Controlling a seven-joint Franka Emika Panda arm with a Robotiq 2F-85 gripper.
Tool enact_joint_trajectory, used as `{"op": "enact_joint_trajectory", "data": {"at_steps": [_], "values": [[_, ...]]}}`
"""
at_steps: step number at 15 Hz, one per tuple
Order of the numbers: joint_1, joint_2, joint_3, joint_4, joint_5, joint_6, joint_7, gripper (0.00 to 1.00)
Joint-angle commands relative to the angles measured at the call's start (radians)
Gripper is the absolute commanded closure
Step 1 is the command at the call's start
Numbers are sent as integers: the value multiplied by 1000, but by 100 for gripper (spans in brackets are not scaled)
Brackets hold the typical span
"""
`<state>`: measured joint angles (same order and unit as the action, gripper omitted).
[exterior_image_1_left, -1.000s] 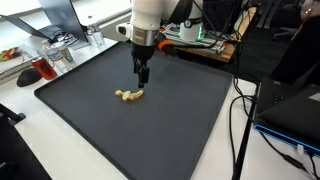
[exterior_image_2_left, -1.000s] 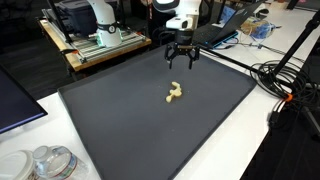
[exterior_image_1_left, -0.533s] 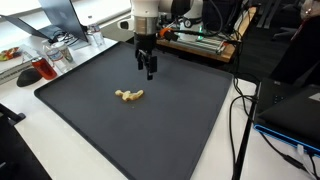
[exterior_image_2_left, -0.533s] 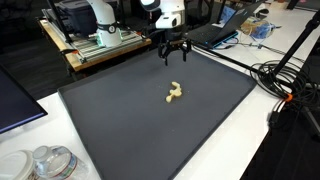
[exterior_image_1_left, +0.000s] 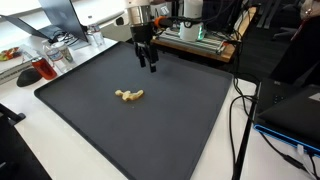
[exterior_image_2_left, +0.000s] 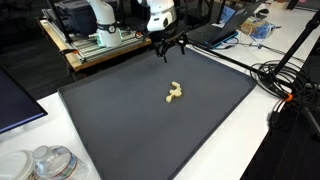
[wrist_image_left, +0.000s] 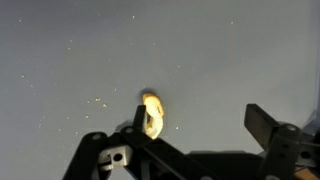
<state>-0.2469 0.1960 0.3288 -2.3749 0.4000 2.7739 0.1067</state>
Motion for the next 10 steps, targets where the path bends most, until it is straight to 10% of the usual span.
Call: {"op": "enact_joint_trajectory", "data": {"at_steps": [1, 10], "values": [[14, -45, -76, 22, 187, -134, -177, 0], [61, 30, -296, 168, 128, -363, -164, 0]]}}
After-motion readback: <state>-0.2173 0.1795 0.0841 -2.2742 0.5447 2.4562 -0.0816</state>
